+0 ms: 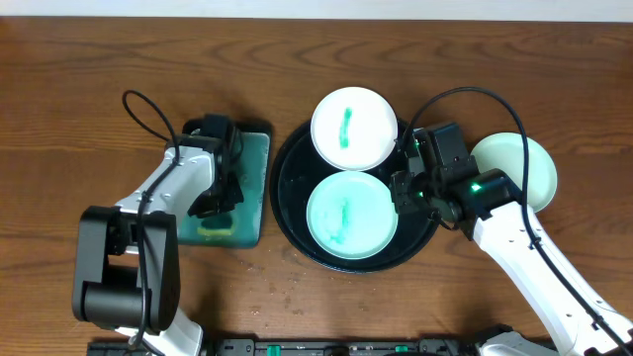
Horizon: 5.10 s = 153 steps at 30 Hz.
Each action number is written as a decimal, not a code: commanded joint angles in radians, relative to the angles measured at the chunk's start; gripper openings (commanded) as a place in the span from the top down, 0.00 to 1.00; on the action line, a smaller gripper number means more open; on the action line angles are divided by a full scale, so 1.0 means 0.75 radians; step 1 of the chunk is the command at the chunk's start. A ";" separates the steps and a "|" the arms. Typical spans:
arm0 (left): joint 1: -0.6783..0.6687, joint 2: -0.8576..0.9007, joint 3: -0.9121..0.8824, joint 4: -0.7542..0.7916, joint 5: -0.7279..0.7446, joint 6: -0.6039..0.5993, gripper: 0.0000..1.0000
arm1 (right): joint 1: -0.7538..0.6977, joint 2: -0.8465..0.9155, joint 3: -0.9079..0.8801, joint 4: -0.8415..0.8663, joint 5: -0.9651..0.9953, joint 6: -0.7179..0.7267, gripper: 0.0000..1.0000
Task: Clean dirty plates on tray and stack at the side
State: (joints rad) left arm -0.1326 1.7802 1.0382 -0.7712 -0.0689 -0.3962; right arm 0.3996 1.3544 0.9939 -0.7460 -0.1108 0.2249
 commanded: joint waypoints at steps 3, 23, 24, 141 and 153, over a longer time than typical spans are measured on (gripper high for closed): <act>0.007 0.055 -0.008 0.069 0.198 0.068 0.93 | -0.007 -0.001 0.009 -0.020 0.012 -0.016 0.74; 0.007 0.033 -0.014 0.011 0.141 0.075 0.93 | -0.007 -0.001 0.009 -0.043 0.060 0.027 0.75; 0.008 0.026 -0.013 0.003 0.141 0.081 0.93 | -0.008 -0.001 0.009 -0.060 0.124 0.093 0.75; -0.635 0.117 0.127 -0.047 -0.102 -0.296 0.93 | -0.110 0.633 0.009 0.065 -0.232 -0.077 0.99; -0.598 0.119 0.118 0.281 0.526 -0.276 0.93 | -0.110 0.633 0.009 0.066 -0.232 -0.077 0.99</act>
State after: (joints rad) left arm -0.5995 1.8496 1.1484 -0.6586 0.1703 -0.6273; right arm 0.3157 1.8095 1.0115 -0.7021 -0.3416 0.1795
